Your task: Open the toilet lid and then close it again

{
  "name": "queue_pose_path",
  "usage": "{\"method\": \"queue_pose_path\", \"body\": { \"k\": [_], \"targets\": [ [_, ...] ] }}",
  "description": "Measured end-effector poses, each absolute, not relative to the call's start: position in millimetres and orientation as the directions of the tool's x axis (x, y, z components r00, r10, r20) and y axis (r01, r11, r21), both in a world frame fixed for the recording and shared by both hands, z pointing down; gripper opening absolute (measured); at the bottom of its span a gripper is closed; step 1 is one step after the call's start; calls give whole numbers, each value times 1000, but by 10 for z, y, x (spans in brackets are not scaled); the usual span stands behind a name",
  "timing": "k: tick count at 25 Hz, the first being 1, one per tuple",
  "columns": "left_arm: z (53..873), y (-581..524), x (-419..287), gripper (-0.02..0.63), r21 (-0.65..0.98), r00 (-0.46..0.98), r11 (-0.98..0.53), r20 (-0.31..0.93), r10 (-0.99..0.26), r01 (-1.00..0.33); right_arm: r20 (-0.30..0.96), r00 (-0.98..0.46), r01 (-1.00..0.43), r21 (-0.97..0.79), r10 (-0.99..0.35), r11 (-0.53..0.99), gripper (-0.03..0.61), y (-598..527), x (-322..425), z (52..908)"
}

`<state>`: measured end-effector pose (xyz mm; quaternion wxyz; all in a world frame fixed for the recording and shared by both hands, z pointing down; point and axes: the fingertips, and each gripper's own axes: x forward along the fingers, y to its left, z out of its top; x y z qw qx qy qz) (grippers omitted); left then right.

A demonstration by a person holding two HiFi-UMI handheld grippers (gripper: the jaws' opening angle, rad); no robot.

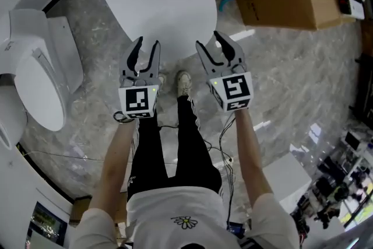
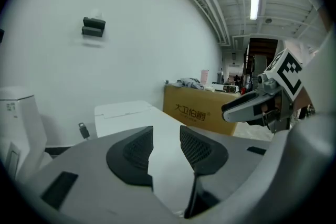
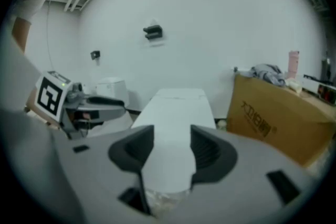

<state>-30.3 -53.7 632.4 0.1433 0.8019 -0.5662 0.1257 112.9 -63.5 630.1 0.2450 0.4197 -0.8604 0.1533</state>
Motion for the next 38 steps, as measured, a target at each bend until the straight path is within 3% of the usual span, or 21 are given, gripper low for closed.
{"method": "queue_pose_path", "body": {
  "k": [16, 24, 38],
  "targets": [
    [7754, 162, -183, 178, 14, 327, -380, 540, -775, -925, 747, -455, -784, -77, -485, 616, 219, -86, 1421, 7887],
    [8109, 326, -222, 178, 12, 332, -413, 617, -714, -911, 790, -428, -777, -74, -439, 625, 219, 62, 1463, 8205],
    [8218, 326, -229, 173, 32, 304, -364, 621, -723, -931, 811, -425, -749, -66, -402, 659, 219, -46, 1388, 8396]
  ]
}}
